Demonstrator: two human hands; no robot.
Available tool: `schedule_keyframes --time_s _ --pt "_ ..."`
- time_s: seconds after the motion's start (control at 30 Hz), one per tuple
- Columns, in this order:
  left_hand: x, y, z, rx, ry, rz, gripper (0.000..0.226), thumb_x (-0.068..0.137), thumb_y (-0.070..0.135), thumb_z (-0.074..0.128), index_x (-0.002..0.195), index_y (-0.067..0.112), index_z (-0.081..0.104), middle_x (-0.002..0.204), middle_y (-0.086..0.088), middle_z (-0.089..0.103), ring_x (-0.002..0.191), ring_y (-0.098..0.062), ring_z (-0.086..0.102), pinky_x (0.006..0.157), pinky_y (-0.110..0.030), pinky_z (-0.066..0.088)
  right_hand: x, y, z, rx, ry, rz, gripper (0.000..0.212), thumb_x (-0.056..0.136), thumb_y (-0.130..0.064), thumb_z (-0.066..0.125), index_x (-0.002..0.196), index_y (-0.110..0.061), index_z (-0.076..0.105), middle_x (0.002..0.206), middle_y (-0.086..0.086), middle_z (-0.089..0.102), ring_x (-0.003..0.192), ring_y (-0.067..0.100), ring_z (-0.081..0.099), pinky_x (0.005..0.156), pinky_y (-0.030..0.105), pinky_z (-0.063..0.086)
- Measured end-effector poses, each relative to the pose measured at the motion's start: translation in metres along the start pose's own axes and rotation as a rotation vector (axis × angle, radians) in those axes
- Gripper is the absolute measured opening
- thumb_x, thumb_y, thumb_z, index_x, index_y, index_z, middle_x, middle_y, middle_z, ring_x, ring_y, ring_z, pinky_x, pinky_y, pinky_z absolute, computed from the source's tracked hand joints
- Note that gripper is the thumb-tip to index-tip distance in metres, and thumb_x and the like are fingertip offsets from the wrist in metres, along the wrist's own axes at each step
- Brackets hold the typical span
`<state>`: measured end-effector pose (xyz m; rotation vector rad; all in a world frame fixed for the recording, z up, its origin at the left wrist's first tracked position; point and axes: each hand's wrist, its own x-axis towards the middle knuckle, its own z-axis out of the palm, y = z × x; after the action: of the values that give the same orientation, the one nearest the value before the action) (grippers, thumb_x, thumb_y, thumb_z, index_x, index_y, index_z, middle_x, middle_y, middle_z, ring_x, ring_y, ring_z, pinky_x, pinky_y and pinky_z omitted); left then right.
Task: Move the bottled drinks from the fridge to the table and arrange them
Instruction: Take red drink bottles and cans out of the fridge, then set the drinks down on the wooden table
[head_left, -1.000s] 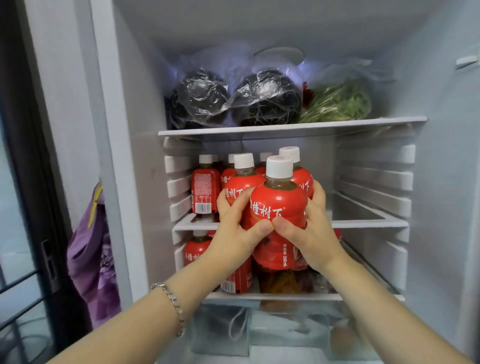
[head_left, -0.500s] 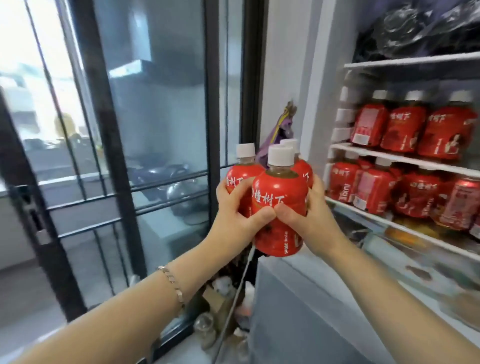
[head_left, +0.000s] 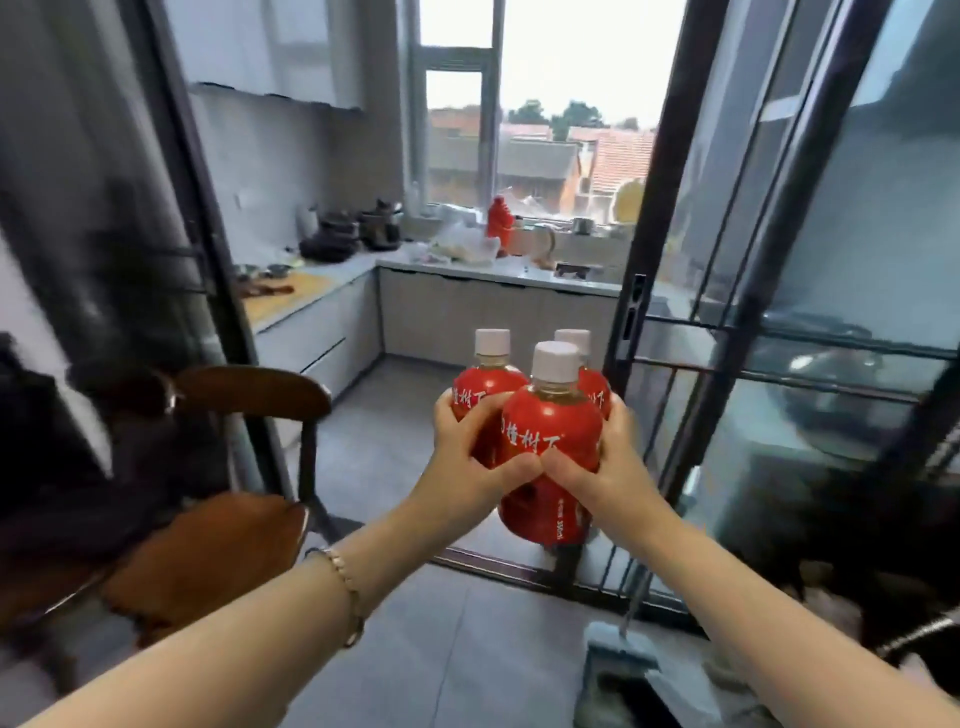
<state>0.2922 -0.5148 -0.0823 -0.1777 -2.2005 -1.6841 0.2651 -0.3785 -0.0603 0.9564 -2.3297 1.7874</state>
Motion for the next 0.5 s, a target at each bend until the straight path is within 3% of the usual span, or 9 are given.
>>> schedule_keyframes --time_s 0.07,0.1,0.13,0.17,0.23,0.27,0.4,0.5 --pt "-0.015 -0.006 -0.03 0.041 0.032 -0.077 0.047 0.077 0.032 0.072 0.1 0.05 0.035 0.145 0.003 0.011 0.12 -0.011 0.034 0.093 -0.015 0.036 0.0 0.0 0.031 0.025 -0.083 -0.015 0.063 0.028 -0.086 0.066 0.087 -0.078 0.043 0.14 -0.001 0.025 0.123 0.023 0.045 0.107 0.047 0.039" --pt "-0.049 -0.013 -0.087 0.071 0.127 -0.118 0.045 0.078 0.031 0.069 0.1 0.05 0.034 0.147 0.003 0.008 0.123 -0.013 0.033 0.098 -0.023 0.036 0.006 -0.016 0.094 0.069 -0.157 -0.049 0.07 0.028 -0.089 0.062 0.093 -0.071 0.047 0.139 -0.005 0.023 0.123 0.021 0.044 0.107 0.046 0.039" --pt "-0.06 -0.011 -0.1 0.083 0.147 -0.125 0.044 0.074 0.038 0.067 0.1 0.05 0.034 0.148 0.003 0.007 0.127 -0.016 0.033 0.101 -0.028 0.036 0.006 -0.016 0.109 0.076 -0.18 -0.045 0.078 0.027 -0.091 0.059 0.098 -0.063 0.048 0.137 -0.009 0.022 0.123 0.019 0.043 0.108 0.043 0.039" --pt "-0.074 -0.01 -0.125 0.085 0.175 -0.136 0.047 0.066 0.05 0.067 0.1 0.05 0.035 0.146 0.005 0.008 0.128 -0.017 0.034 0.101 -0.027 0.038 0.005 -0.024 0.136 0.102 -0.206 -0.032 0.085 0.026 -0.093 0.057 0.101 -0.056 0.046 0.136 -0.012 0.02 0.123 0.018 0.042 0.108 0.04 0.038" --pt "-0.103 -0.009 -0.179 0.145 0.292 -0.148 0.073 0.04 0.082 0.062 0.101 0.051 0.037 0.138 0.011 0.01 0.119 -0.006 0.036 0.091 -0.01 0.038 0.004 -0.04 0.19 0.088 -0.304 -0.107 0.089 0.026 -0.094 0.055 0.104 -0.052 0.045 0.135 -0.015 0.019 0.125 0.017 0.04 0.108 0.039 0.037" --pt "-0.153 -0.015 -0.253 0.191 0.429 -0.185 0.086 0.027 0.092 0.055 0.102 0.052 0.038 0.135 0.014 0.01 0.115 -0.004 0.034 0.088 -0.005 0.036 0.003 -0.067 0.275 0.104 -0.415 -0.182 0.087 0.028 -0.094 0.055 0.104 -0.053 0.046 0.136 -0.015 0.018 0.127 0.019 0.039 0.109 0.041 0.037" --pt "-0.205 -0.021 -0.335 0.299 0.524 -0.224 0.096 0.02 0.096 0.052 0.105 0.054 0.04 0.139 0.013 0.009 0.125 -0.013 0.028 0.104 -0.029 0.035 -0.001 -0.098 0.37 0.18 -0.558 -0.14 0.073 0.031 -0.093 0.056 0.1 -0.072 0.039 0.143 -0.013 0.015 0.128 0.021 0.038 0.107 0.043 0.04" --pt "-0.254 -0.027 -0.414 0.335 0.632 -0.281 0.098 0.02 0.096 0.051 0.107 0.054 0.04 0.143 0.012 0.008 0.126 -0.014 0.029 0.101 -0.027 0.033 -0.005 -0.13 0.46 0.267 -0.709 -0.133 0.086 0.026 -0.094 0.056 0.103 -0.063 0.035 0.143 -0.014 0.015 0.124 0.015 0.039 0.101 0.03 0.041"
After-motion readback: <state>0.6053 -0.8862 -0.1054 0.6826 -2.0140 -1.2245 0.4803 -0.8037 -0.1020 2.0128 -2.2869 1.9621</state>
